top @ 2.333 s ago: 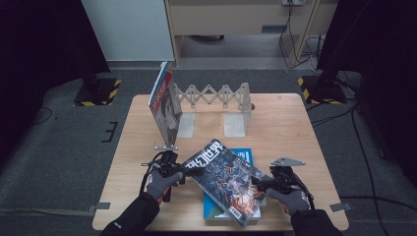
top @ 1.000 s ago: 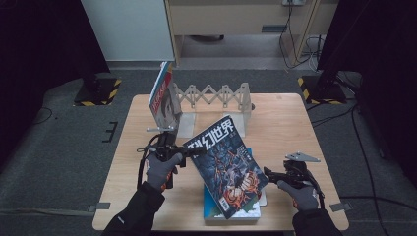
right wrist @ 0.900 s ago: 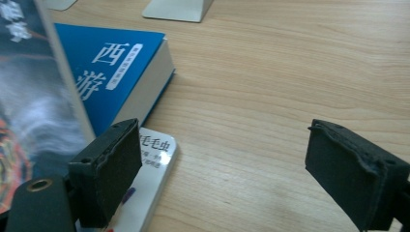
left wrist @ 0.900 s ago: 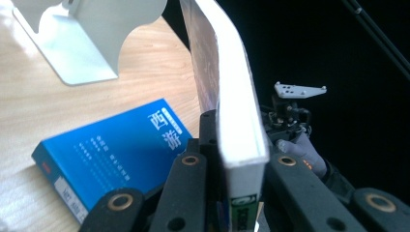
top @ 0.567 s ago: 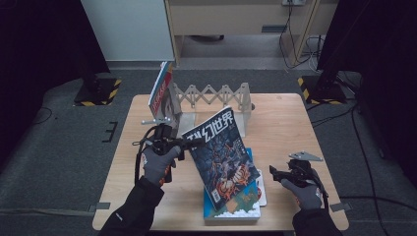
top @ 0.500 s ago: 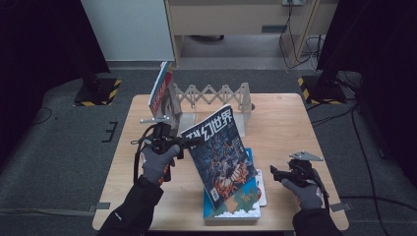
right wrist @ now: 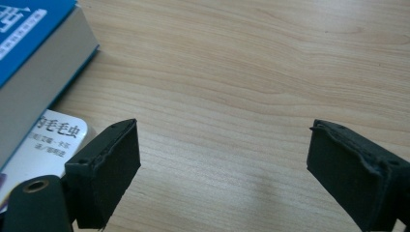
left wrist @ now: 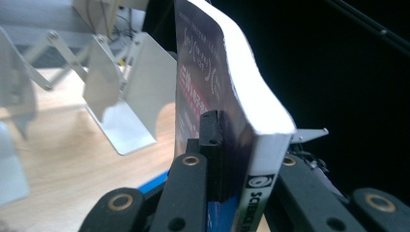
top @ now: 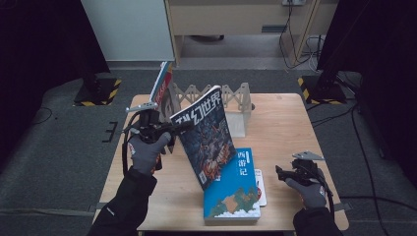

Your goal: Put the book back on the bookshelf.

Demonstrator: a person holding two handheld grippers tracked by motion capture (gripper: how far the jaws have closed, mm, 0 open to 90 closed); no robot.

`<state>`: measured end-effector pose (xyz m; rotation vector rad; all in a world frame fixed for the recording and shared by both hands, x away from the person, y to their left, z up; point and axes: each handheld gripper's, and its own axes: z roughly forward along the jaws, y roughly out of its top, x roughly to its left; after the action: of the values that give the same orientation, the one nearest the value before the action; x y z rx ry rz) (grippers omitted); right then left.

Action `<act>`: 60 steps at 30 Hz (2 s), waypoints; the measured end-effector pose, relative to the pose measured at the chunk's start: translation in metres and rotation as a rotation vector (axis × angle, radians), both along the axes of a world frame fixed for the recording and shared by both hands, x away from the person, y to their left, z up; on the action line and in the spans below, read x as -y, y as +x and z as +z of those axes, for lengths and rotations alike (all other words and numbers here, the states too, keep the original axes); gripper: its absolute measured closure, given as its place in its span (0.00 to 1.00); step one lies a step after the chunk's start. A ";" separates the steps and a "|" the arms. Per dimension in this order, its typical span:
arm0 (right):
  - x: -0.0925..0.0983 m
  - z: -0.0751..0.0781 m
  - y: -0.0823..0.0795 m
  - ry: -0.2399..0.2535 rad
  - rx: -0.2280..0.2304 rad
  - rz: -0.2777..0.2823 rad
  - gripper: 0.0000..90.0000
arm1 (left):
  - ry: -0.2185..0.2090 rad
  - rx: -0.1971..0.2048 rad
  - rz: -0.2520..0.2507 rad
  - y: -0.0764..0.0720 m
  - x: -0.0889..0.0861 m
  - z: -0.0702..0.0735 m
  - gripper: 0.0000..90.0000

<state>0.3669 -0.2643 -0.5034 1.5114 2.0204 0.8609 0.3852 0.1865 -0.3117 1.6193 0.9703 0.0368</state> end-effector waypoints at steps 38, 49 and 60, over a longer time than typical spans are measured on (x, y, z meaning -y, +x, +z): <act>0.002 -0.023 0.006 -0.098 -0.099 0.053 0.10 | 0.157 0.168 0.331 0.010 -0.058 0.072 0.91; 0.003 -0.025 0.006 -0.071 -0.103 0.039 0.09 | 0.189 0.149 0.390 0.035 -0.051 0.073 0.91; 0.003 -0.025 0.006 -0.055 -0.105 0.038 0.09 | 0.224 0.154 0.448 0.056 -0.041 0.076 0.91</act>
<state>0.3729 -0.2673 -0.5289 1.5218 2.1363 0.7482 0.4413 0.2275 -0.2354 1.5414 1.2226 0.5856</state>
